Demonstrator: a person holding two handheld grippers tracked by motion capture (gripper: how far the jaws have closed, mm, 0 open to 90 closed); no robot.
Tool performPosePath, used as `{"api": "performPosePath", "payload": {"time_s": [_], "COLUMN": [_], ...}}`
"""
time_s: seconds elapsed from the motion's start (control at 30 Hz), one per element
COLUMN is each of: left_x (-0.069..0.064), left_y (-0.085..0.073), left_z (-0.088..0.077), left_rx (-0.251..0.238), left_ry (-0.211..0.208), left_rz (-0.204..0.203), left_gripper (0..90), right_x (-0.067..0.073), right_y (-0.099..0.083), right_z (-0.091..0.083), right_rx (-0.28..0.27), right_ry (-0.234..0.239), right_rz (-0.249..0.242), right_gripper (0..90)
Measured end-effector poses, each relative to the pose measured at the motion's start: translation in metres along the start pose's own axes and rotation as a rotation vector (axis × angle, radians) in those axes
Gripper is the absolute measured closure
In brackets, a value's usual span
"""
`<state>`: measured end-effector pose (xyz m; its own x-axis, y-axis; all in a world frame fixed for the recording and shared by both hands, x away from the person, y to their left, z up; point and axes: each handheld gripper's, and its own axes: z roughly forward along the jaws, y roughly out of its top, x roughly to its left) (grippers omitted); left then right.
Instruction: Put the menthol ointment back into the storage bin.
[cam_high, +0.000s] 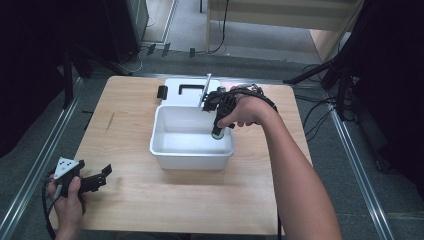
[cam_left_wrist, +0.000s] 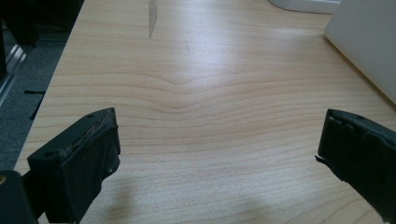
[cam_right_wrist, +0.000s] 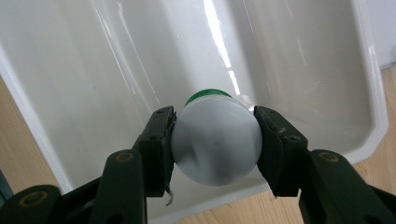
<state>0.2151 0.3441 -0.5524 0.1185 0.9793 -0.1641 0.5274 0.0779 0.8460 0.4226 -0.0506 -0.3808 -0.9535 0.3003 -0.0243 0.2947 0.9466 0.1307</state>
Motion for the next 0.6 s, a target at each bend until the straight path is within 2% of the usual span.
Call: {"api": "performPosePath", "payload": {"time_s": [0.27,0.6], "left_x": [0.0,0.0], "left_y": [0.0,0.0], "left_z": [0.0,0.0], "left_rx": [-0.002,-0.002], "left_ry": [-0.001,0.0], "left_rz": [-0.002,-0.003], "left_gripper": [0.0,0.0], "right_x": [0.002,0.004], "right_y": [0.004,0.007], "right_z": [0.01,0.022], "right_rx": [0.006,0.018], "right_ry": [-0.001,0.002], "right_rz": [-0.027,-0.039], "right_gripper": [51.6,51.6]}}
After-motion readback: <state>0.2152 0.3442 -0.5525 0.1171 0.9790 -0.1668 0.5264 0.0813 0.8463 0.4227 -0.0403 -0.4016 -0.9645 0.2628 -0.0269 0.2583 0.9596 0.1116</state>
